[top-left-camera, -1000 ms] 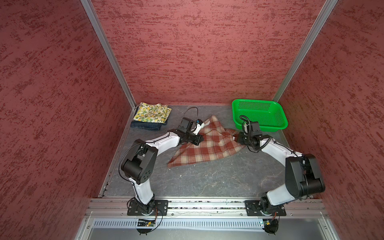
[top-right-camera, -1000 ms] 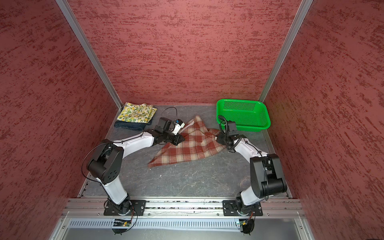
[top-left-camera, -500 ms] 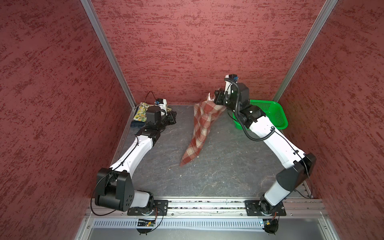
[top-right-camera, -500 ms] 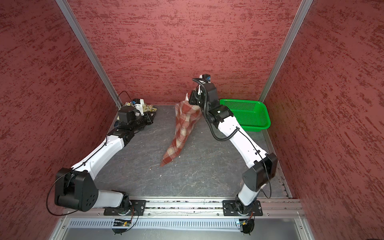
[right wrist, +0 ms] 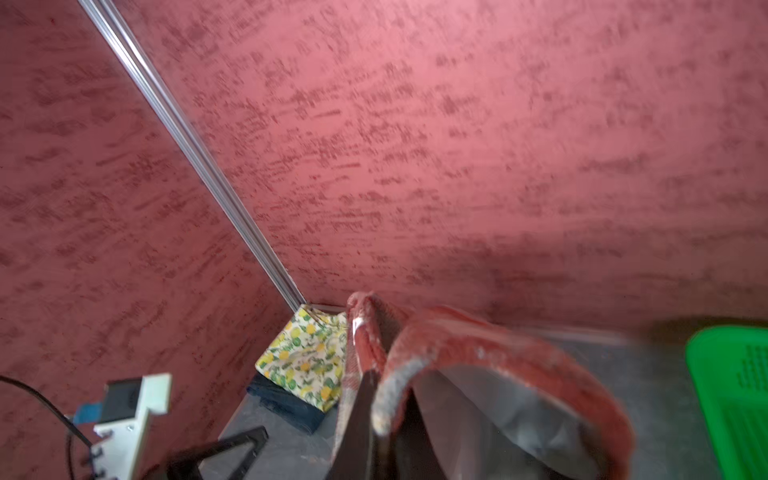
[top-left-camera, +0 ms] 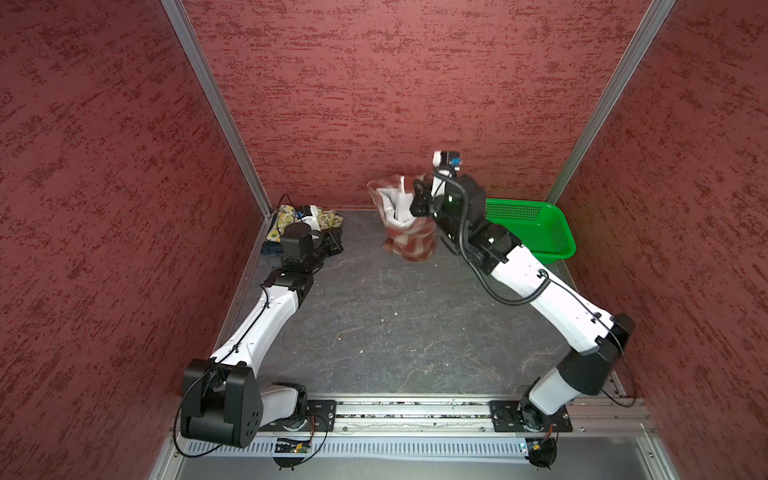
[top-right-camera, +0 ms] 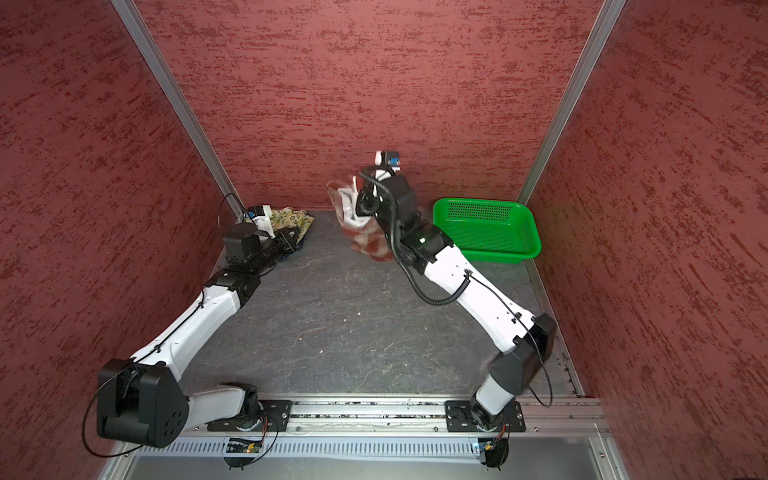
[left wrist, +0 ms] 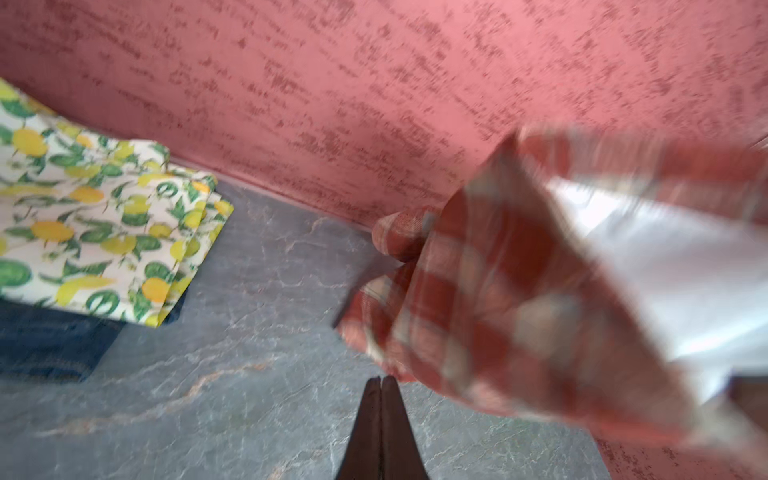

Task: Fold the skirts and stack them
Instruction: 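Lower the plaid bundle onto the table with the right gripper while the left withdraws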

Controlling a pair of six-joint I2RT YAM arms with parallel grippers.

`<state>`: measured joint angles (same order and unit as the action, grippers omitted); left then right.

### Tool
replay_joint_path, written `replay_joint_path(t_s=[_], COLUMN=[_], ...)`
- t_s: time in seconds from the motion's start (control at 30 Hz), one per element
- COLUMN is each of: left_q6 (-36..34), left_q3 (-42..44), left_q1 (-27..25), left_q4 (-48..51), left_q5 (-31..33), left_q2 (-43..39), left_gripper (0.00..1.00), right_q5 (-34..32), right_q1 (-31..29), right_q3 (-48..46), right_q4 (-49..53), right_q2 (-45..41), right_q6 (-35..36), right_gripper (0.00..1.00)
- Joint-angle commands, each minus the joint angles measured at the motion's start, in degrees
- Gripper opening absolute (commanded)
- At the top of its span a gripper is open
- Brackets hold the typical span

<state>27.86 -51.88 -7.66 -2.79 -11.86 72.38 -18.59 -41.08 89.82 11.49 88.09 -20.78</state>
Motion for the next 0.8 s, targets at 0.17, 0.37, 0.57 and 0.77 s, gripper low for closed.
replay_joint_path(t_s=[0.17,0.37,0.57,0.77], left_q6=[-0.9,-8.9,-11.1,-7.0], left_q3=[6.2,5.7,2.6,-0.1], left_q1=[-3.2,-10.8,-14.3,-13.2], left_q4=[-0.6,4.2,14.3,21.8], left_q5=[4.7,8.8,10.9,10.1], left_q2=[-1.9,0.8,5.6,10.8], left_gripper=[0.04,0.40,0.60,0.62], right_q5=[-0.4,-0.8,6.9,11.0], right_q1=[-1.5,-1.2,4.9,6.8], right_q3=[-28.9,-32.0,-34.5,-37.8], right_q4=[1.6,9.0,12.1,12.5], right_q2=[-14.0,-19.8,-19.9,-17.5], right_q6=[-11.3,-11.9,-13.2,-9.3], right_gripper=[0.78,0.89,0.90,0.89])
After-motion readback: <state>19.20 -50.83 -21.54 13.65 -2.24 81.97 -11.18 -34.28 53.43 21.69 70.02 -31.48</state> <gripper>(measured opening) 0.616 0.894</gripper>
